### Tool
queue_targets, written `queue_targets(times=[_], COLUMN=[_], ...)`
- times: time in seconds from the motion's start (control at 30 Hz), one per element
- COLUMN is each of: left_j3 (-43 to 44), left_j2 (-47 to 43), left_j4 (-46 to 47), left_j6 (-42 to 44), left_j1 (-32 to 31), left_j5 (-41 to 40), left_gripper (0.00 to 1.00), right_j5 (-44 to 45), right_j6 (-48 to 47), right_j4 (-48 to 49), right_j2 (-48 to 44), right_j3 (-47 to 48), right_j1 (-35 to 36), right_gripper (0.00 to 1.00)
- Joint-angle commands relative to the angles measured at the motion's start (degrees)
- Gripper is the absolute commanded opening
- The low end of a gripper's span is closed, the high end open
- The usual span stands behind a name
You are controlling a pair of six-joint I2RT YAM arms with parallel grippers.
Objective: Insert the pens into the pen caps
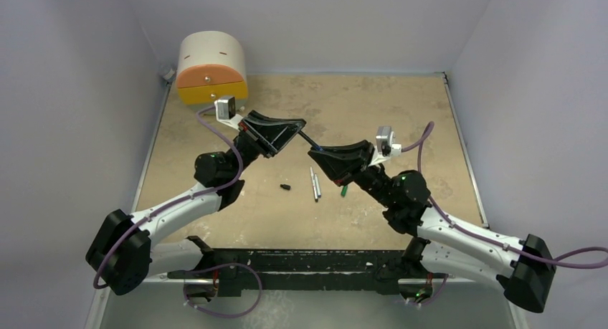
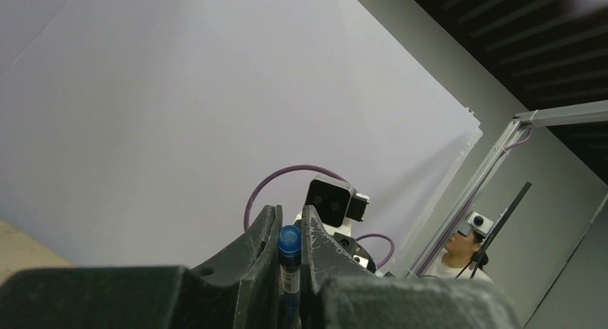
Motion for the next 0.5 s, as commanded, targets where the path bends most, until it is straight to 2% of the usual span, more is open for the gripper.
queue_targets(times=[0.0, 0.03, 0.17, 0.27, 0.3, 0.33, 0.37, 0.47], left_j3=[2.2, 2.2, 2.8, 3.5, 3.9, 5.5, 6.6, 11.7], left_j2=[-1.3, -1.4, -1.5, -1.2, -1.1, -1.1, -1.4, -3.8], left_j4=[0.2, -0.4, -3.4, -5.5, -6.4, -9.5, -12.7, -29.2], left_j6=[1.7, 2.0, 2.8, 3.5, 3.8, 5.5, 7.4, 17.5], left_j1=[-0.5, -0.5, -0.5, -0.5, -0.5, -0.5, -0.5, -0.5], left_j5=[0.8, 0.8, 1.3, 2.3, 2.8, 5.5, 6.9, 7.6], left_gripper=[0.0, 0.0, 0.0, 0.02, 0.15, 0.44, 0.53, 0.61], right_j5=[-1.2, -1.2, -2.1, -3.1, -3.7, -5.2, -5.5, -6.4], right_j6=[-2.6, -2.8, -4.3, -5.5, -5.8, -7.5, -8.5, -12.1], right_j4=[1.5, 1.2, -0.8, -3.0, -4.3, -8.4, -11.6, -24.8], right_j2=[-2.4, -2.7, -3.8, -4.4, -4.5, -4.6, -4.6, -4.6], right_j3=[2.5, 2.5, 2.9, 3.6, 4.0, 6.0, 7.6, 11.8], right_j1=[-0.1, -0.1, -0.1, -0.1, -0.1, -0.2, -0.1, -0.1], right_gripper=[0.24, 0.27, 0.0, 0.0, 0.0, 0.0, 0.0, 0.0])
